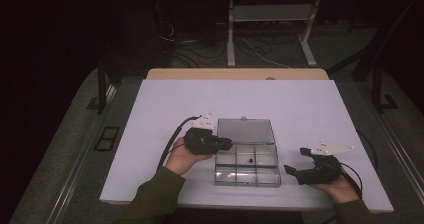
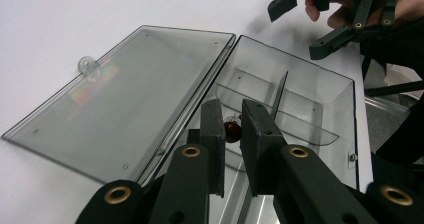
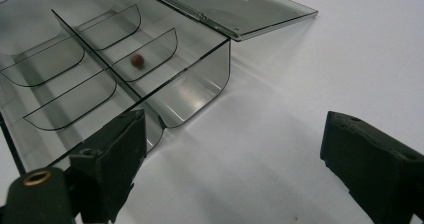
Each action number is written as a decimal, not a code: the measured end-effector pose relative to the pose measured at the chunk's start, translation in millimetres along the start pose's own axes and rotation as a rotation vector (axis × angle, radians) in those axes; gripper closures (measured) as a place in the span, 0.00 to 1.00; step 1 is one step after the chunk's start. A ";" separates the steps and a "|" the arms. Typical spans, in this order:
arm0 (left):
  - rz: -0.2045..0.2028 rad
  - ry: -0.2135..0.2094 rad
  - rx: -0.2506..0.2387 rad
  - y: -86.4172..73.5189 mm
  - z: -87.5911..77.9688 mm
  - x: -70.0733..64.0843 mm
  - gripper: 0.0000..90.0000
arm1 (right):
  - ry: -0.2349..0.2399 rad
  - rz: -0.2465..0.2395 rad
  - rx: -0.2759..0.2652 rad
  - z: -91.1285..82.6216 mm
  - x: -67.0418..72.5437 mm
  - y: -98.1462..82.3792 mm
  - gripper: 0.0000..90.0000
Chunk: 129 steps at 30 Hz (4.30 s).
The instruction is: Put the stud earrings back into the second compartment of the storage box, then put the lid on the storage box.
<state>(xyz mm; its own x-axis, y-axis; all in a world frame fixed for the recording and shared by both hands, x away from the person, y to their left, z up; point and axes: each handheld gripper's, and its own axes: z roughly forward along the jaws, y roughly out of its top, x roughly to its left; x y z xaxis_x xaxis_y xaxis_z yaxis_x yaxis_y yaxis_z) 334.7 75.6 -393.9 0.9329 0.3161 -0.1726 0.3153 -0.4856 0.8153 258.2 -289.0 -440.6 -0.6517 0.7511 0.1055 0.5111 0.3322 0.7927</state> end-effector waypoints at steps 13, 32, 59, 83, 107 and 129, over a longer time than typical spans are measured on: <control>0.026 -0.036 0.018 9.5 27.2 -6.1 0.88 | -0.001 0.002 0.000 -0.2 -0.1 0.0 0.12; 0.024 -0.053 0.086 4.7 63.6 -9.9 0.88 | -0.002 0.000 -0.003 -0.5 -0.3 0.0 0.12; -0.022 -0.019 0.016 9.2 27.7 3.6 0.48 | 0.012 0.005 -0.006 2.8 -2.4 3.5 0.12; -0.083 0.128 -0.027 -2.8 -8.8 32.8 0.41 | 0.032 -0.001 -0.037 5.4 -12.0 23.2 0.12; -0.113 0.257 0.019 -15.9 -8.3 59.1 0.83 | 0.034 0.038 -0.062 40.8 -43.8 68.5 0.62; -0.156 0.229 0.168 -34.1 15.3 72.3 0.99 | 0.063 0.056 0.124 76.6 -50.8 57.9 0.99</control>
<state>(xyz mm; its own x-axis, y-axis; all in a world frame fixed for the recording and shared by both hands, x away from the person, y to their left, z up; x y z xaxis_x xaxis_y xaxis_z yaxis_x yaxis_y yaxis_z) 394.1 102.5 -442.7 0.8138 0.5632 -0.1434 0.4934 -0.5390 0.6827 363.9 -264.3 -446.1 -0.6525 0.7341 0.1878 0.6100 0.3618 0.7050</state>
